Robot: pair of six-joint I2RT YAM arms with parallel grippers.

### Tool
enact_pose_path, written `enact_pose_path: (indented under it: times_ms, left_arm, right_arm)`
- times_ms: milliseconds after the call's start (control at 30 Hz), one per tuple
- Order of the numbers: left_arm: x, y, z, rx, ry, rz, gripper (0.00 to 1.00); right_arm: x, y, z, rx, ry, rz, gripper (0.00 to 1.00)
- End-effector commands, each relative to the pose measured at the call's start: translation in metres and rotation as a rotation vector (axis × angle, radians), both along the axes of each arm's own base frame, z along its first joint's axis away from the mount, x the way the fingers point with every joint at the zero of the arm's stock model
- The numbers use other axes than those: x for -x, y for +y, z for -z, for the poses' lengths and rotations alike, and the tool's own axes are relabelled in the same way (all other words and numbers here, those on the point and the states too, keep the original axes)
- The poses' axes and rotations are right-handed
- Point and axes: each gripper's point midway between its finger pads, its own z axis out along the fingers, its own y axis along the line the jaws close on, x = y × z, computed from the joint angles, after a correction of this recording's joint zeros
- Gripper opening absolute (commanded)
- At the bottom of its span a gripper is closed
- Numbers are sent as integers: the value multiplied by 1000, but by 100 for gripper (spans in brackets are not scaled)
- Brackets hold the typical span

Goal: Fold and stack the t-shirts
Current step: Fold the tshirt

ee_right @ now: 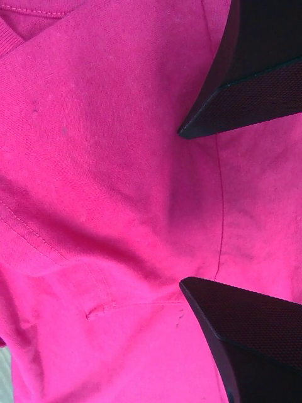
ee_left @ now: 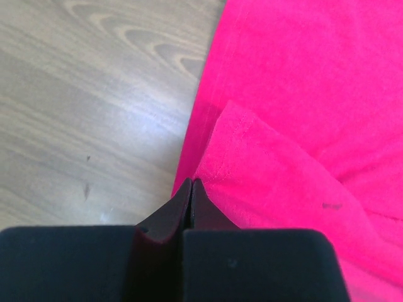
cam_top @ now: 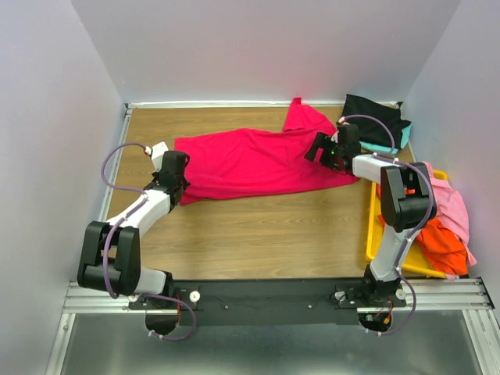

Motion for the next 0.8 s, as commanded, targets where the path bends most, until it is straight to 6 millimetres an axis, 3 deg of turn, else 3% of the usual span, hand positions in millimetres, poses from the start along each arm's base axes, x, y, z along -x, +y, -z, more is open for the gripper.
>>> enact_pose_path:
  times_ms: [0,400,500,633,733,767]
  left_arm:
    - [16,13,-3,5,-7,-86,0]
    - [54,7,-1,108,-19,-99,0]
    - [62,4,-3,131,-27,-99,9]
    - [64,2,-13,146,-53,-87,26]
    - [63,2,-23,147,-73,-88,66]
    - [63,2,-25,147,-77,-85,68]
  right_arm:
    - [8,-24,28,35,88,68,98]
    - [8,-24,34,23,105,62,98]
    - [8,-24,32,22,102,59,98]
    - [8,-23,29,19,96,51,98]
    - [8,-21,26,20,90,37,98]
    - [7,-21,25,18,87,36,98]
